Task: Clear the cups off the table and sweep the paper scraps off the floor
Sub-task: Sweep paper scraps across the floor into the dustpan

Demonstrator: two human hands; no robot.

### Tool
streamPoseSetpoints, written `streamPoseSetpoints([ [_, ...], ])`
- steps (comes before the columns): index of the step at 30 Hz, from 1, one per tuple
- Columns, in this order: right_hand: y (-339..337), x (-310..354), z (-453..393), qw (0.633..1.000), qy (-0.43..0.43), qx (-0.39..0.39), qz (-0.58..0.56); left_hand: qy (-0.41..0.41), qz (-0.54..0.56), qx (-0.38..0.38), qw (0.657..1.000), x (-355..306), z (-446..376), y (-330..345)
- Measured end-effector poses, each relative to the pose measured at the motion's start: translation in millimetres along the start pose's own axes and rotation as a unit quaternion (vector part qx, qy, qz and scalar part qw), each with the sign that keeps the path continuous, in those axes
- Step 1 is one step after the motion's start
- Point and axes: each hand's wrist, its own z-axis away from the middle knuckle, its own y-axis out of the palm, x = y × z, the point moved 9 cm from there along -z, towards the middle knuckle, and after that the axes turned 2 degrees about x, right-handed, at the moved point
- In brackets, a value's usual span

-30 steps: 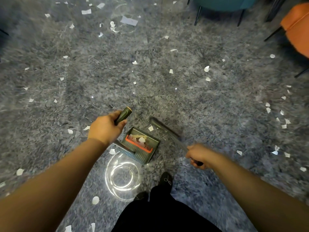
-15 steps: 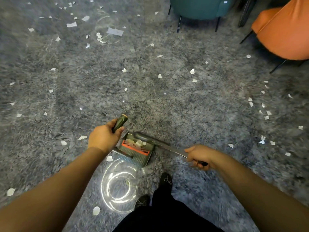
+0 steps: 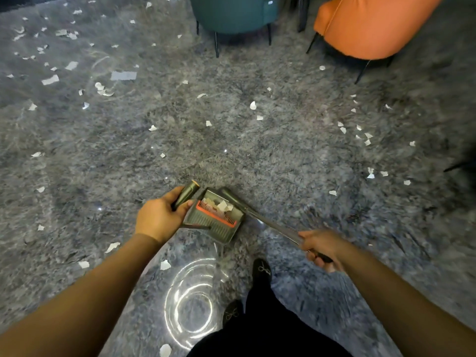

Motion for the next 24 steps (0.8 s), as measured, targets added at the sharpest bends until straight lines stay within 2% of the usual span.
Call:
streamPoseSetpoints([
  [10,-89.9,-66.0,17.3,0.984,-0.008,-0.093,-0.150,0.114,-0.033,0.018,0.993,-120.8,-25.5,49.0],
  [16,-169.3,-94.6,18.5,0.972,0.013,-0.138,-0.191,0.137,-0.035,0.044,0.989,-194.0,-50.7,92.3],
  [24,-254.7,-140.9,21.2,0.946,0.048,-0.178,-0.266,0.170,-0.094,0.066,0.979,-277.4,-69.2,151.1],
])
